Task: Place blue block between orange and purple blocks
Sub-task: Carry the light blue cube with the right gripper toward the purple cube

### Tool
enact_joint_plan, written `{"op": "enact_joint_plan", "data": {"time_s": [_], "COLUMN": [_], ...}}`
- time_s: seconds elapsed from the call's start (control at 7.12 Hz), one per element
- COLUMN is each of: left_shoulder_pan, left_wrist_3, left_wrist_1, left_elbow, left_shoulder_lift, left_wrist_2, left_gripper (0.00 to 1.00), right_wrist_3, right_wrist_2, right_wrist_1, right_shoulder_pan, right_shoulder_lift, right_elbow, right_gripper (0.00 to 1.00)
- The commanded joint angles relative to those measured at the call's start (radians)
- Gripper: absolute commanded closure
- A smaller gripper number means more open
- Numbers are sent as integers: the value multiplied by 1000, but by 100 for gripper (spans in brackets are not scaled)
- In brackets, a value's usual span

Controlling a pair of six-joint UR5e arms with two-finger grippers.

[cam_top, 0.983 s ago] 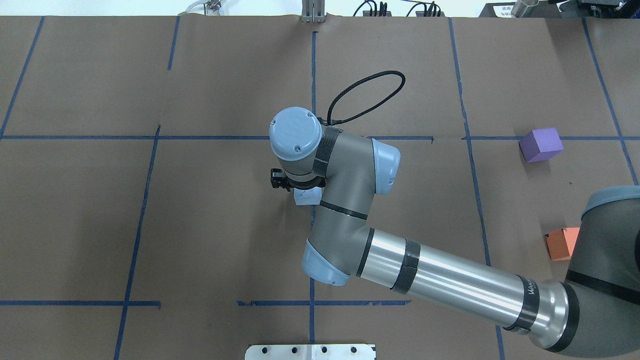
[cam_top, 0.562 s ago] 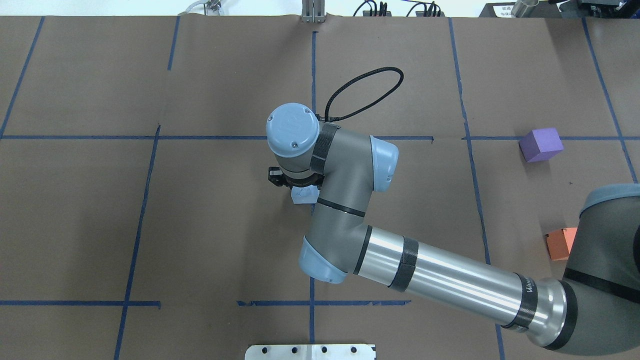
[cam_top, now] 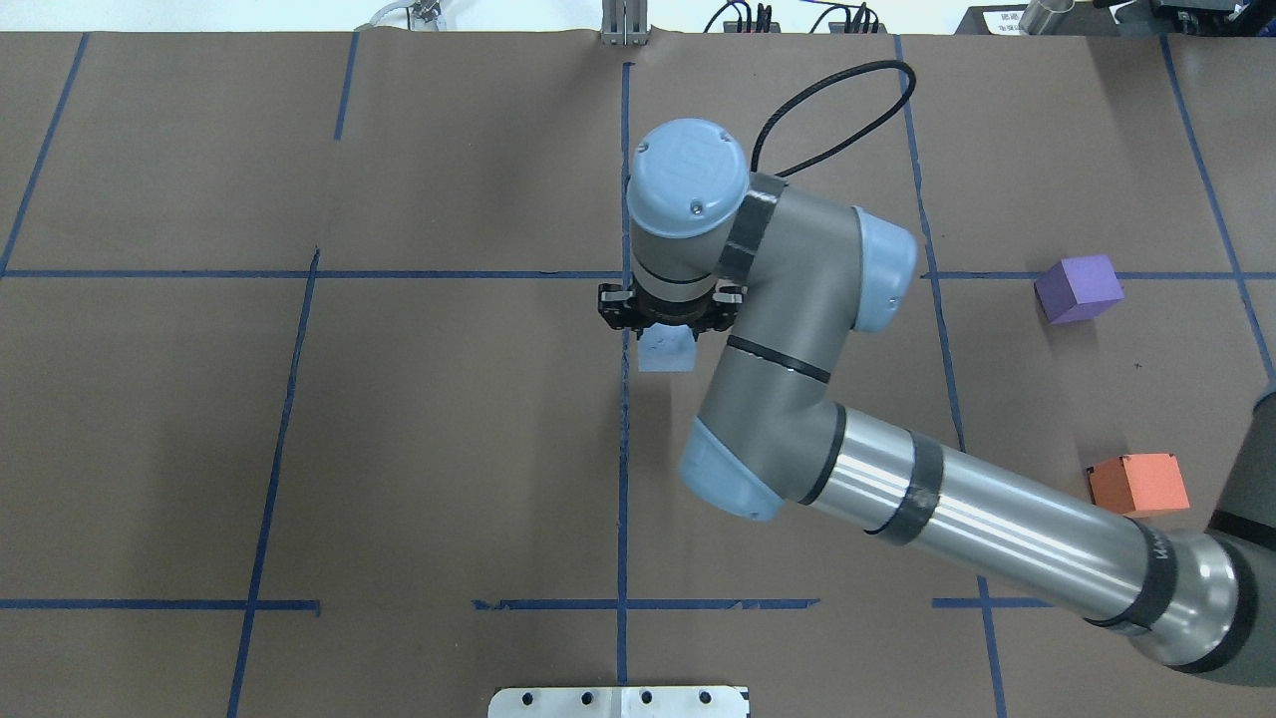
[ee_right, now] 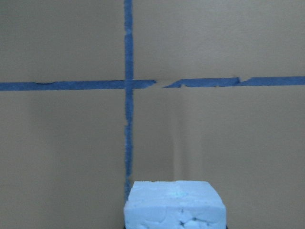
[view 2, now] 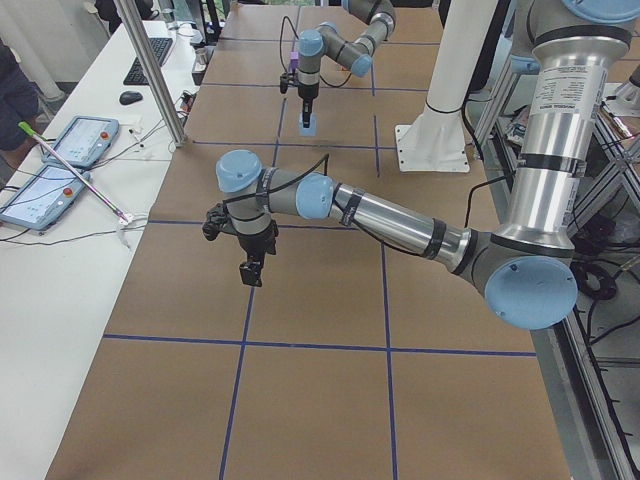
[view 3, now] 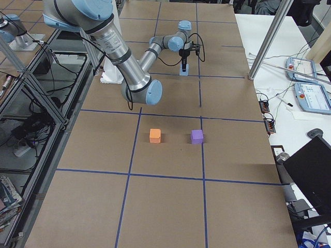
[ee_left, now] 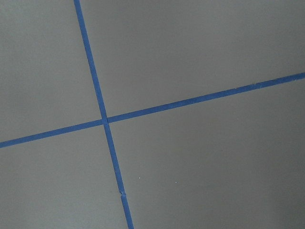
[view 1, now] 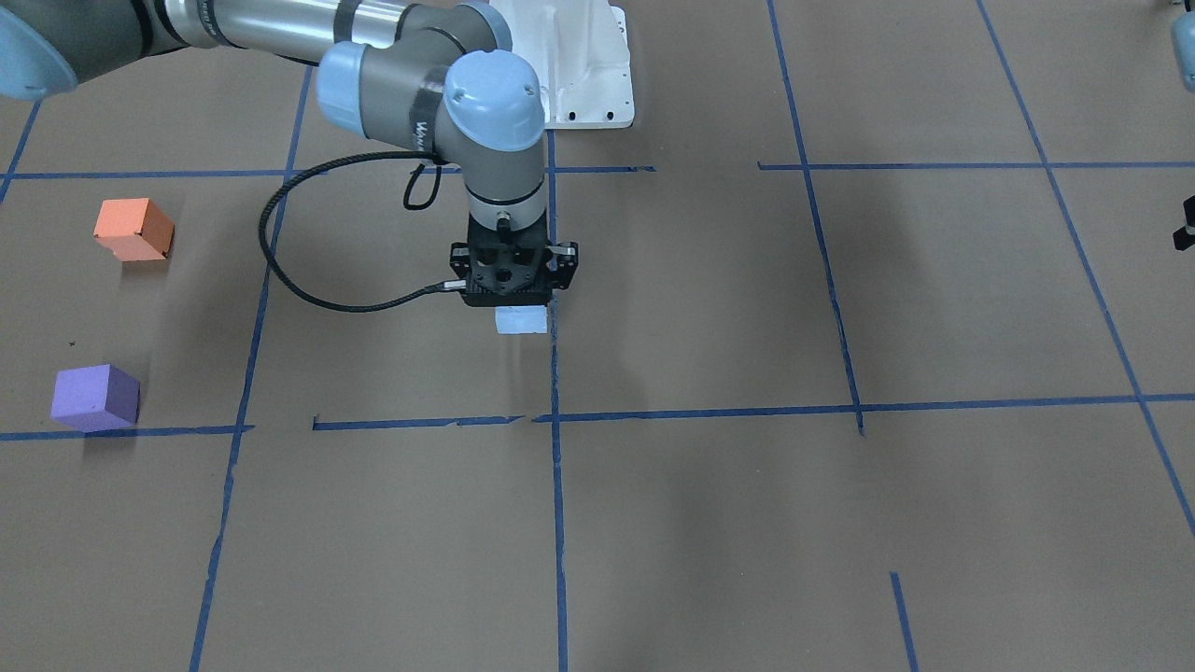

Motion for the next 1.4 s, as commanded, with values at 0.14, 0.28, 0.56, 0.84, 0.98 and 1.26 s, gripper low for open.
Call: {"op": "enact_joint_plan", "data": {"time_s": [0.14,0.28,0.56,0.84,0.98,1.26], "left_shoulder_pan": [0,0,0,2,2,2], "left_wrist_3": [0,0,0,-2,-2,-2], "left_wrist_1": [0,0,0,0,0,0], "left_elbow": [0,0,-2,-2,-2,-2], "left_shoulder_lift": [1,1,1,1,1,1], "left_wrist_2": [0,0,0,0,0,0], "left_gripper": [0,0,0,0,0,0], "right_wrist_3": [-272,-367,-542,-586,-592,-587], "right_wrist_2": [103,122,171,205,207,207], "right_wrist_1": [-76,-72,-60,46,134,161], "right_shoulder_pan": [164,217,327,384,384,381], "right_shoulder_lift": [-274,-352,-475,-615,-690,-744], "right_elbow": [252,278,287,303,298,282], "right_gripper": [68,68,67,67,67,67]}}
